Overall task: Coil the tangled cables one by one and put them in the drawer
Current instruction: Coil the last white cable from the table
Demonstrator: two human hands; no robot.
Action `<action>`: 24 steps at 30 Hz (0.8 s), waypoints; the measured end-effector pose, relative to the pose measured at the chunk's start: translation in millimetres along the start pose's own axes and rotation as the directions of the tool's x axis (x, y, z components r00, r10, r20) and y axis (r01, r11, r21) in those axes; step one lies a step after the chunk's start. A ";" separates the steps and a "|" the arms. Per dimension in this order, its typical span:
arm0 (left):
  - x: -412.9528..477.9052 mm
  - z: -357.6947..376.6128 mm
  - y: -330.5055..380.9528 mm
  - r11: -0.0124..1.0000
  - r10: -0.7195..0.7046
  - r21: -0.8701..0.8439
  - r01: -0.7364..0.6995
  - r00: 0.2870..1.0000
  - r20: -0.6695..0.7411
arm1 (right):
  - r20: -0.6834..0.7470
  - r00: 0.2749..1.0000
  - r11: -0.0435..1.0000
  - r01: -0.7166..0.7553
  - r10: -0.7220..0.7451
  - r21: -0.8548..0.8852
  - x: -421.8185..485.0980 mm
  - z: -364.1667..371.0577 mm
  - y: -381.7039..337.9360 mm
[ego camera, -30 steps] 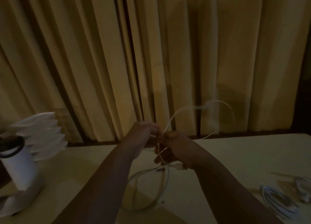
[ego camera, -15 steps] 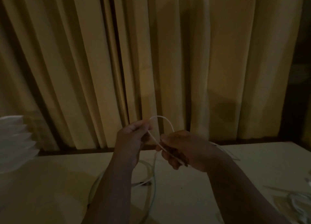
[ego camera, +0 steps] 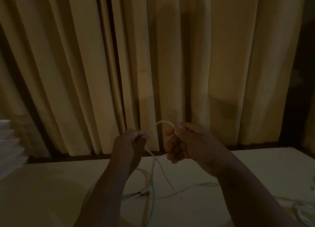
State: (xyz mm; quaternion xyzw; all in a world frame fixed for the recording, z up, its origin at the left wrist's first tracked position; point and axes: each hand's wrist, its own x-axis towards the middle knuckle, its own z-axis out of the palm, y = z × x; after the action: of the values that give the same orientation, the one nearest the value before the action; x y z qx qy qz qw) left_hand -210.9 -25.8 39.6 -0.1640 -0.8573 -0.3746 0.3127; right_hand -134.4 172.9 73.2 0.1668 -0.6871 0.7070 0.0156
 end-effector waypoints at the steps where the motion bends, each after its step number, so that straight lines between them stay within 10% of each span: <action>1: -0.6 1.8 -0.7 0.999 0.025 0.023 -0.025 1.000 0.005 | -0.039 0.999 1.000 0.012 -0.012 -0.001 0.6 -1.3 1.6; 9: 0.3 6.7 2.4 0.999 0.047 -0.004 -0.047 0.999 0.006 | 0.242 0.962 0.979 -0.163 0.130 0.122 -1.6 -9.5 7.3; 13: -5.8 14.3 15.0 0.954 -0.071 -0.281 0.105 0.989 0.130 | 0.344 0.939 0.944 -0.093 -0.024 0.317 1.5 -4.3 10.0; 24: -29.3 41.4 61.4 0.716 -0.023 -0.562 0.413 0.819 0.573 | -0.316 0.934 0.645 0.346 -0.166 0.682 6.2 -15.5 3.3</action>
State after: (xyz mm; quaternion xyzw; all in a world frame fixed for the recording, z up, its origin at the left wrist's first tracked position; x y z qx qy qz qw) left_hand -174.5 44.6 31.7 -0.2533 -0.7312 -0.6303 -0.0628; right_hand -144.4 186.6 71.6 0.1742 -0.3122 0.9254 0.1259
